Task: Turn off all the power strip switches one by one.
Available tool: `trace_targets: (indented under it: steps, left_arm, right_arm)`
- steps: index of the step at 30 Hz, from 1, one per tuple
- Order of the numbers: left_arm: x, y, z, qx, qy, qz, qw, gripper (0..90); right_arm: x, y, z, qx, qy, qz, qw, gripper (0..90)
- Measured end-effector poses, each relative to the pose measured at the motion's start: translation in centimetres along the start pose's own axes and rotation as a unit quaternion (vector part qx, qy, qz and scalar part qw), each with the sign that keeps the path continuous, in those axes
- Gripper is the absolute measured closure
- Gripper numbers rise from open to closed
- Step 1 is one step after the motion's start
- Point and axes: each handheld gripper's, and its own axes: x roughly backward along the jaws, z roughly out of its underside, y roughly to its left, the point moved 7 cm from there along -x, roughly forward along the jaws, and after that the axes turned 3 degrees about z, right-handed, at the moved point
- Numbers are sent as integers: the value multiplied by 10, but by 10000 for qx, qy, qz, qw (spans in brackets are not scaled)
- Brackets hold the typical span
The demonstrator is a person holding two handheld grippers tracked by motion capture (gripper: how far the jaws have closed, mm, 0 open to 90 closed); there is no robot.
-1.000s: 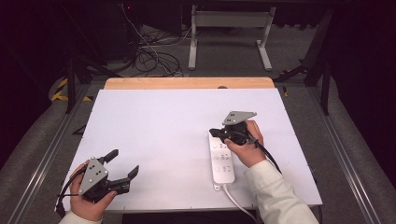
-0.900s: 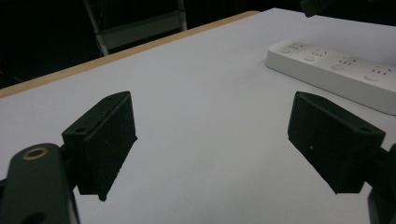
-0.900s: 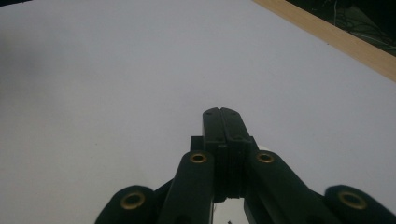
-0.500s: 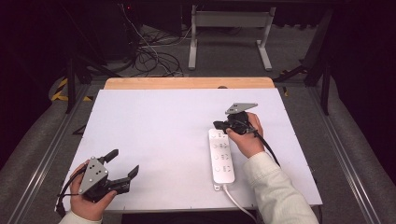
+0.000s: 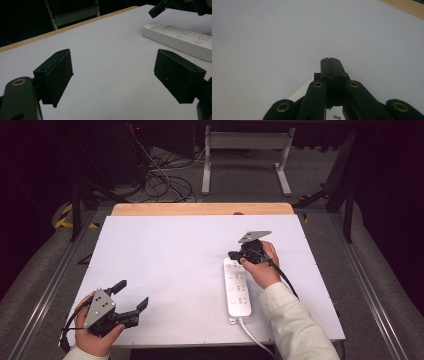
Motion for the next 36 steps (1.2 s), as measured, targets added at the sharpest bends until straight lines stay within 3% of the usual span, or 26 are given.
trace_targets:
  steps: [5, 17, 36]
  left_arm:
    - [0, 0, 0, 18, -3, -8, 10000, 158]
    - [0, 0, 0, 20, 0, -13, 10000, 158]
    - [0, 0, 1, 22, 13, -15, 10000, 158]
  right_arm:
    - [-3, 4, 3, 82, 169, -112, 9998, 900]
    - [-12, 6, 12, 225, 489, -126, 9985, 900]
    - [-16, 8, 16, 200, 552, -172, 9981, 900]
